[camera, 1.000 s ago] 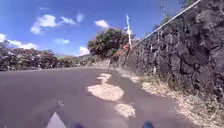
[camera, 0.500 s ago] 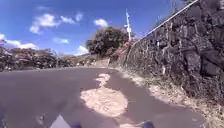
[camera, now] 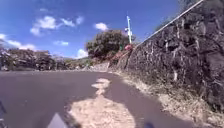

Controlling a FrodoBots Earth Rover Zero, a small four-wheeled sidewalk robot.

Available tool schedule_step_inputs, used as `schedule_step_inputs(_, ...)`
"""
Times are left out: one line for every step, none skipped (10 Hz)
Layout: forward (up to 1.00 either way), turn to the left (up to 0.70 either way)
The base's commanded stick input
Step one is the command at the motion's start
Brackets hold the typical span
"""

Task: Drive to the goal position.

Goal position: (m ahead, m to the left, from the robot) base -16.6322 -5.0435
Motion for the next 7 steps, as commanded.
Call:
schedule_step_inputs(1.00, 0.40)
schedule_step_inputs(1.00, 0.40)
schedule_step_inputs(1.00, 0.00)
schedule_step_inputs(1.00, 0.00)
schedule_step_inputs(1.00, 0.00)
schedule_step_inputs(1.00, 0.00)
schedule_step_inputs(1.00, 0.00)
